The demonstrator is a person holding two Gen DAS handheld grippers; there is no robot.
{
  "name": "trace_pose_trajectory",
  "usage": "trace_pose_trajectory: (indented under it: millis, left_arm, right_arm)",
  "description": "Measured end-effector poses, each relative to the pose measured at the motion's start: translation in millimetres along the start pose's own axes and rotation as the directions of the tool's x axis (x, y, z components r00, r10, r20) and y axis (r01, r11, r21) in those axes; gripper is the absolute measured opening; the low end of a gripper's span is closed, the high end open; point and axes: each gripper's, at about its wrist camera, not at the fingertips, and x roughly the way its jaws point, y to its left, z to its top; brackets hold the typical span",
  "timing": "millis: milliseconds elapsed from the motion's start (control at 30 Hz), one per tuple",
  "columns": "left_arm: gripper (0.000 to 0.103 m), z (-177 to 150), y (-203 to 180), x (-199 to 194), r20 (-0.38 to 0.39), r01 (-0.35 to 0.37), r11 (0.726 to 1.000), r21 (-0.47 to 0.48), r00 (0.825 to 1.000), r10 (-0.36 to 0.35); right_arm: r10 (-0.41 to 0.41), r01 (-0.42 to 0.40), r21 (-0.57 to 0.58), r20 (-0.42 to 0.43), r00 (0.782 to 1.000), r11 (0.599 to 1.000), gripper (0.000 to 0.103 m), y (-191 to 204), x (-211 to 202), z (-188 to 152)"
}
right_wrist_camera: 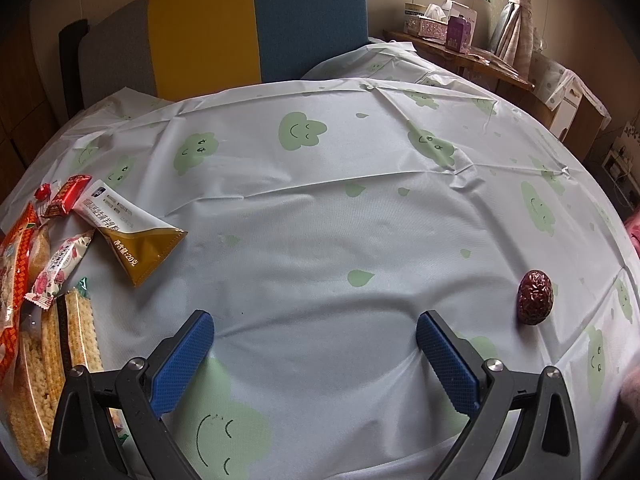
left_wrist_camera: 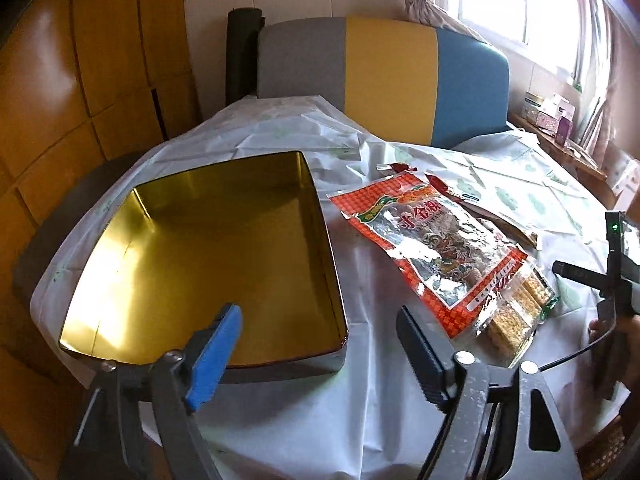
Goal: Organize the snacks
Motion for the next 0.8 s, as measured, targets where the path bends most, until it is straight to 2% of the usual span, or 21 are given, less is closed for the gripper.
trace_pose_trajectory:
  millis: [67, 133, 200, 267, 367, 400, 433, 467, 500, 533, 600, 800]
  left_arm:
    - [0.087, 1, 1, -2, 0.003, -0.004, 1.000, -0.009, 1.000, 0.004]
    - [0.088, 1, 1, -3, 0.015, -0.002, 1.000, -0.015, 1.000, 0.002]
    - [0.092, 2, 1, -6, 0.030, -0.002, 1.000, -0.021, 1.000, 0.003]
    - [0.092, 3, 0, -10, 0.049, 0.014, 0.999, -0.033, 0.999, -0.012]
    - [0.093, 3, -5, -15, 0.067, 0.036, 0.999, -0.037, 0.997, -0.034]
    - [0.094, 3, -8, -17, 0.073, 0.045, 0.998, -0.033, 0.996, -0.043]
    - [0.095, 3, -11, -19, 0.079, 0.052, 0.998, -0.027, 0.996, -0.050]
    - [0.096, 2, -13, -22, 0.085, 0.057, 0.998, -0.020, 0.995, -0.055]
    - [0.097, 1, -16, -24, 0.092, 0.061, 0.998, -0.015, 0.994, -0.059]
    - [0.097, -1, -17, -26, 0.095, 0.063, 0.998, -0.012, 0.994, -0.062]
    - [0.097, -5, -22, -28, 0.094, 0.077, 0.997, 0.003, 0.993, -0.077]
    - [0.097, -11, -32, -28, 0.078, 0.099, 0.995, 0.013, 0.992, -0.100]
  right_arm:
    - [-0.011, 0.011, 0.011, -0.007, 1.000, 1.000, 0.103, 1, -1, 0]
    - [0.019, -0.018, 0.066, -0.013, 1.000, 0.998, 0.103, 0, -10, -3]
    - [0.035, -0.038, 0.091, 0.041, 0.999, 0.995, 0.103, 4, -35, -4]
    - [0.028, -0.034, 0.042, 0.133, 0.991, 0.999, 0.103, 18, -73, -7]
    - [0.018, -0.024, 0.013, 0.319, 0.947, 1.000, 0.103, 40, -141, -19]
    - [0.010, -0.016, 0.012, 0.391, 0.921, 1.000, 0.103, 48, -161, -28]
    - [-0.002, -0.013, 0.032, 0.412, 0.911, 0.999, 0.103, 52, -169, -33]
    - [-0.021, -0.006, 0.066, 0.397, 0.918, 0.998, 0.103, 58, -173, -39]
    - [-0.026, 0.003, 0.072, 0.320, 0.947, 0.997, 0.103, 67, -169, -43]
    - [0.015, -0.025, 0.040, 0.243, 0.970, 0.999, 0.103, 76, -161, -47]
    - [0.053, -0.060, 0.029, 0.200, 0.978, 0.998, 0.102, 86, -154, -58]
    - [0.012, -0.010, -0.016, 0.178, 0.984, 1.000, 0.102, 114, -149, -87]
